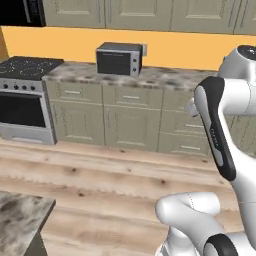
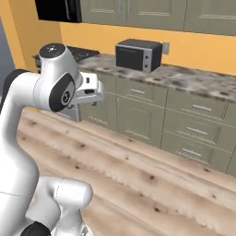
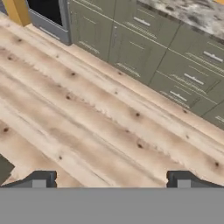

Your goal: Take the cheese, chicken drumstick, and tomato from the fridge and place them on the plate on the dining counter to create an appetizer plate.

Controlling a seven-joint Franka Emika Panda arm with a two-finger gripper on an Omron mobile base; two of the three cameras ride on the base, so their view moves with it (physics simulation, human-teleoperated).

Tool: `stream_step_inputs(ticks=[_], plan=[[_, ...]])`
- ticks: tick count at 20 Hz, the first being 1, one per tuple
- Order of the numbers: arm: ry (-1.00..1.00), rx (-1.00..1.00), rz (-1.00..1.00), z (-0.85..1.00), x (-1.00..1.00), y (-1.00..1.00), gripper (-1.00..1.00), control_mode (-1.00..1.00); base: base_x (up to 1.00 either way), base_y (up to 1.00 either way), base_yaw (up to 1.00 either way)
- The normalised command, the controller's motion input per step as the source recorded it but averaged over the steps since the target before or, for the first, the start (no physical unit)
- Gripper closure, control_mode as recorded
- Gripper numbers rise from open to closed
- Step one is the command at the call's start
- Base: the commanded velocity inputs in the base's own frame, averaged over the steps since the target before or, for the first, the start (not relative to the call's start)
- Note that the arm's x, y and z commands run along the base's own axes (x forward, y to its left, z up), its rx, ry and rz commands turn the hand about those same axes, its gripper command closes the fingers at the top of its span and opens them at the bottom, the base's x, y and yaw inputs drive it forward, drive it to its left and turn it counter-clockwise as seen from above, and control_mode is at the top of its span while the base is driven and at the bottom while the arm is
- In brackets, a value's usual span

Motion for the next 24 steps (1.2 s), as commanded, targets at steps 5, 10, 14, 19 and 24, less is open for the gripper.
stream_step_inputs(ticks=[5,10,14,19,24], plan=[[0.0,0.0,0.0,0.0,0.0,0.0,-1.0,1.0,1.0,-0.06,0.41],[0.0,0.0,0.0,0.0,0.0,0.0,-1.0,1.0,1.0,0.0,0.52],[0.0,0.0,0.0,0.0,0.0,0.0,-1.0,1.0,1.0,0.0,0.55],[0.0,0.0,0.0,0.0,0.0,0.0,-1.0,1.0,1.0,0.0,0.5],[0.0,0.0,0.0,0.0,0.0,0.0,-1.0,1.0,1.0,0.0,0.43]])
